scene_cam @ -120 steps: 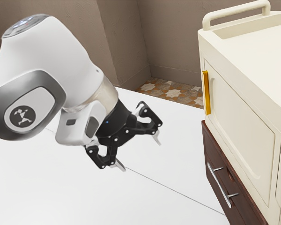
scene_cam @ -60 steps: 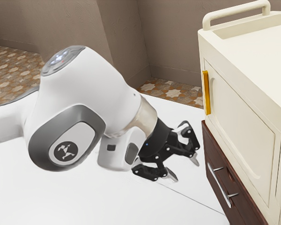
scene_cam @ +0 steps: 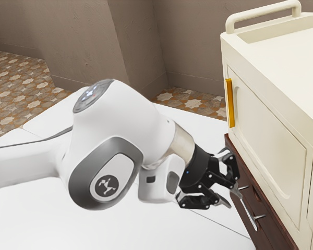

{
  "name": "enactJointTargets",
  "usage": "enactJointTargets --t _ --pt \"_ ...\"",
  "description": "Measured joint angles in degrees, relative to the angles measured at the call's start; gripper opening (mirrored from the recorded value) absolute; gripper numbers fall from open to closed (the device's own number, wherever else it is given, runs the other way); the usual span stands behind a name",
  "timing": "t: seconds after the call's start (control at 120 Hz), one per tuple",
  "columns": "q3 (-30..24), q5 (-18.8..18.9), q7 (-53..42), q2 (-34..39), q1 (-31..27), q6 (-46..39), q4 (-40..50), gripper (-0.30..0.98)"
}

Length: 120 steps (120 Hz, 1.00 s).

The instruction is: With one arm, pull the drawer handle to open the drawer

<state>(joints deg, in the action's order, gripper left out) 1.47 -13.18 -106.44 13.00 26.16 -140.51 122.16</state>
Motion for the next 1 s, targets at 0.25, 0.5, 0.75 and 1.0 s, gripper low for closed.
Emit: enactJointTargets --t 0.25,0.5,0.75,1.0 --pt "0.02 -4.92 -1.31 -0.96 0.16 -1.25 -0.40 0.08" --pt "0.02 -6.82 -2.89 -2.71 0.02 -1.72 -0.37 0.02" --pt "1.19 -6.34 -4.53 4.88 -0.10 -1.86 8.14 -0.04" --pt "2.59 -5.86 -6.02 13.13 -0.24 -1.15 15.09 -0.06"
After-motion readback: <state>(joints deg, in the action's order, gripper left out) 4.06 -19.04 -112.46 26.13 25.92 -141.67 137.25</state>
